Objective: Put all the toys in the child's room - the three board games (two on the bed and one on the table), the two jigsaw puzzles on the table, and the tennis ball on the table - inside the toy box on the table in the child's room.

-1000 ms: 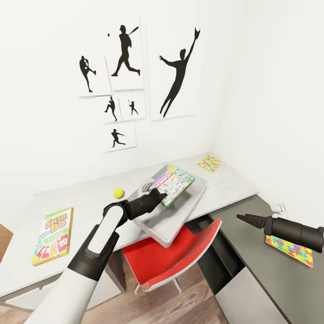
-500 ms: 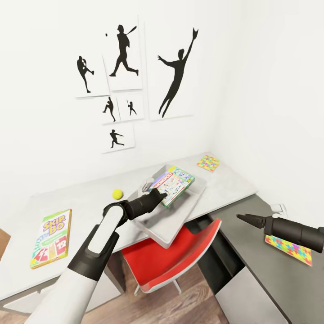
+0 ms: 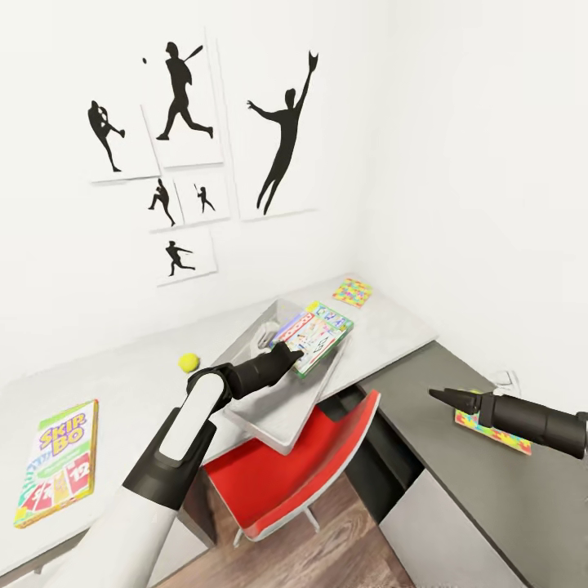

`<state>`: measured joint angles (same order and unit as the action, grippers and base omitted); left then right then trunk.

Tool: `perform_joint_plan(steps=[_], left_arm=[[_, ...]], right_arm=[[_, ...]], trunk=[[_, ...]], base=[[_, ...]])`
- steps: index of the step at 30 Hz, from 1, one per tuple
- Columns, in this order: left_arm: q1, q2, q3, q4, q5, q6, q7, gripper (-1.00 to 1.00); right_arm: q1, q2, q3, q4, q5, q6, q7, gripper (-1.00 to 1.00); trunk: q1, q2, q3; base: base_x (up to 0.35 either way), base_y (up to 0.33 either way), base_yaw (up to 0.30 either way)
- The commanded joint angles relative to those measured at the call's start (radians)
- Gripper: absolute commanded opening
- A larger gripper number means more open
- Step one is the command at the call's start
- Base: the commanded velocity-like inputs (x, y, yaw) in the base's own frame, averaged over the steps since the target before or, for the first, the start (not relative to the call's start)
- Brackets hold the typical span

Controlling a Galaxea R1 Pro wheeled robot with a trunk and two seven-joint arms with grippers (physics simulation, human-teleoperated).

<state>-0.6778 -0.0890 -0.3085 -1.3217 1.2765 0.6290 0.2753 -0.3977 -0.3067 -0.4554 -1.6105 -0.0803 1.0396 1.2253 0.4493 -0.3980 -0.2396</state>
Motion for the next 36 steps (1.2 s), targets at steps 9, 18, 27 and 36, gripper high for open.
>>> perform_joint_plan(steps=[9,18,27,36], left_arm=[[0.0,0.0,0.001,-0.007,0.01,0.001,0.01,-1.0],[0.0,0.001,0.002,-0.008,0.01,0.0,0.013,-1.0],[0.001,0.002,0.003,-0.008,0.01,-0.001,0.017,-1.0],[-0.001,0.02,0.131,-0.011,0.02,-0.001,0.08,-1.0]], right_arm=[[-0.001,0.0,0.001,0.0,-0.003,0.008,0.0,1.0],[-0.001,0.0,-0.003,0.0,-0.003,0.008,0.0,1.0],[-0.001,0.0,-0.002,0.0,-0.003,0.008,-0.002,1.0],[-0.008,0.0,-0.003,0.0,0.0,0.008,-0.037,1.0]], trunk=[[0.001,-0.002,0.001],[0.001,-0.002,0.002],[0.001,-0.002,0.002],[0.001,-0.002,0.002]], base=[[0.02,0.06,-0.276],[0.002,0.007,-0.094],[0.0,0.001,-0.016],[0.0,0.0,-0.002]])
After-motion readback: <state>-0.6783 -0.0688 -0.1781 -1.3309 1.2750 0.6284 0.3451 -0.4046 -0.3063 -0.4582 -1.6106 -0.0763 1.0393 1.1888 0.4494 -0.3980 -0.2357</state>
